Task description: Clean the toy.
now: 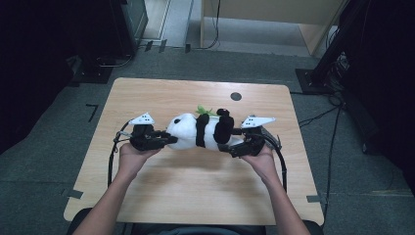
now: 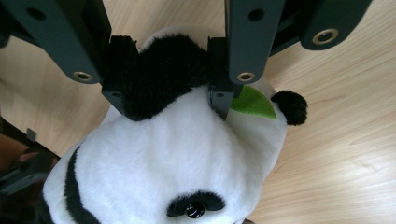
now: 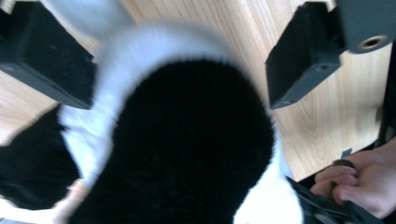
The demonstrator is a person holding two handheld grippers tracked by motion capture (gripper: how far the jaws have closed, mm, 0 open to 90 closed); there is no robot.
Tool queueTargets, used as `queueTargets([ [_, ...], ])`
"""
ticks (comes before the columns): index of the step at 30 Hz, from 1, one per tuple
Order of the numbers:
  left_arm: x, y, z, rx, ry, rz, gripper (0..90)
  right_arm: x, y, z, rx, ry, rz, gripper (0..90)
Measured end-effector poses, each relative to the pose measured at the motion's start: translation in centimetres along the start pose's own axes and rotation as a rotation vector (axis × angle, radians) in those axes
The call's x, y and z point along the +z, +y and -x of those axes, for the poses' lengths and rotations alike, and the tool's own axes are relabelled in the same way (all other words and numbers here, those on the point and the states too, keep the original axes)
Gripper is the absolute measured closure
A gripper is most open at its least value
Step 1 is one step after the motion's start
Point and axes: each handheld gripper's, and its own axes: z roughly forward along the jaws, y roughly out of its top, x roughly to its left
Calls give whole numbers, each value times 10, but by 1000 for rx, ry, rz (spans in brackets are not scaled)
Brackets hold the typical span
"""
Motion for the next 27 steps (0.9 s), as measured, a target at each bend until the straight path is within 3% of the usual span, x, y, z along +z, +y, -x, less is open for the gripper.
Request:
queueTargets([
  [5, 5, 2, 4, -51, -14, -17, 623, 12, -5, 0, 16, -26, -14, 59],
  [8, 6, 2, 5, -74, -16, -9, 612, 17, -4, -4, -21, -75, -19, 73],
  [11, 7, 1, 7, -72, 11, -10, 583, 20, -3, -10, -63, -153, -27, 181],
  [12, 8, 1, 8, -71, 15, -9, 569, 20, -3, -10, -58, -153, -32, 228],
  [17, 14, -2, 10, -16, 63, -16, 406, 19, -2, -5, 18, -136, -88, 421],
  [22, 15, -5, 11, 73, 72, 22, 261, 9, 4, 0, 80, -121, -88, 458],
  [24, 14, -6, 12, 106, 82, 27, 255, 5, 6, -1, 93, -127, -95, 461],
  [27, 11, -9, 10, 123, 76, 43, 254, -3, 8, 0, 120, -136, -101, 463],
])
